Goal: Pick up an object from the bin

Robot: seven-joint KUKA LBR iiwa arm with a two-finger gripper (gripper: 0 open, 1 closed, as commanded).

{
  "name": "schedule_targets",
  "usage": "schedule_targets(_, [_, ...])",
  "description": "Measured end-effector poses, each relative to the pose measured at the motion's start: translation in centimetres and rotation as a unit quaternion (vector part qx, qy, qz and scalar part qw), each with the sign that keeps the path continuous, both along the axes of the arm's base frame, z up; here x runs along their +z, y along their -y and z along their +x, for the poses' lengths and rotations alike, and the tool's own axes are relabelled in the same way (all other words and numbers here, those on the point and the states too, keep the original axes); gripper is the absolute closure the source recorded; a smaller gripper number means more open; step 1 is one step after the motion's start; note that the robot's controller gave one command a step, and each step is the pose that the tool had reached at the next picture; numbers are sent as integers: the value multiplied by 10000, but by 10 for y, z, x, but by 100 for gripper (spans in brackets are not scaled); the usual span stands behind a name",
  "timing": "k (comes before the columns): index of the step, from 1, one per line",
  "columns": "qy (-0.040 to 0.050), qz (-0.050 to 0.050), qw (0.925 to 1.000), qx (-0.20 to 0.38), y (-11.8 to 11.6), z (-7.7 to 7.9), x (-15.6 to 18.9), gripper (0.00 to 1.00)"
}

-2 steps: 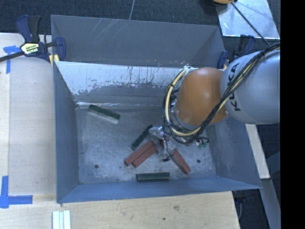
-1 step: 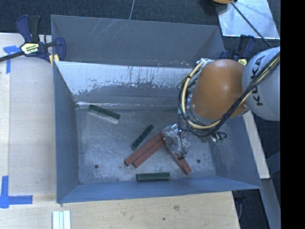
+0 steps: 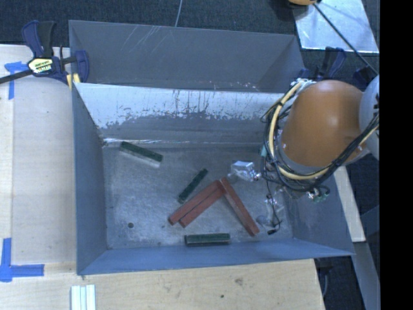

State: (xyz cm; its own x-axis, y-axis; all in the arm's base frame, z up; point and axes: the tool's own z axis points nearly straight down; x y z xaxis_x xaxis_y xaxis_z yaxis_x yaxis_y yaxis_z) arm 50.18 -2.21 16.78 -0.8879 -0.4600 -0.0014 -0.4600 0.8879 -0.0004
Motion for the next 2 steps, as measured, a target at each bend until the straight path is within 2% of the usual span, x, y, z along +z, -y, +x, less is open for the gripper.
schedule_targets(1, [-1, 1, 10000, -1, 0, 0, 0, 0])
schedule_targets(2, [38, -5, 9995, 314, -11, 15, -38, 0])
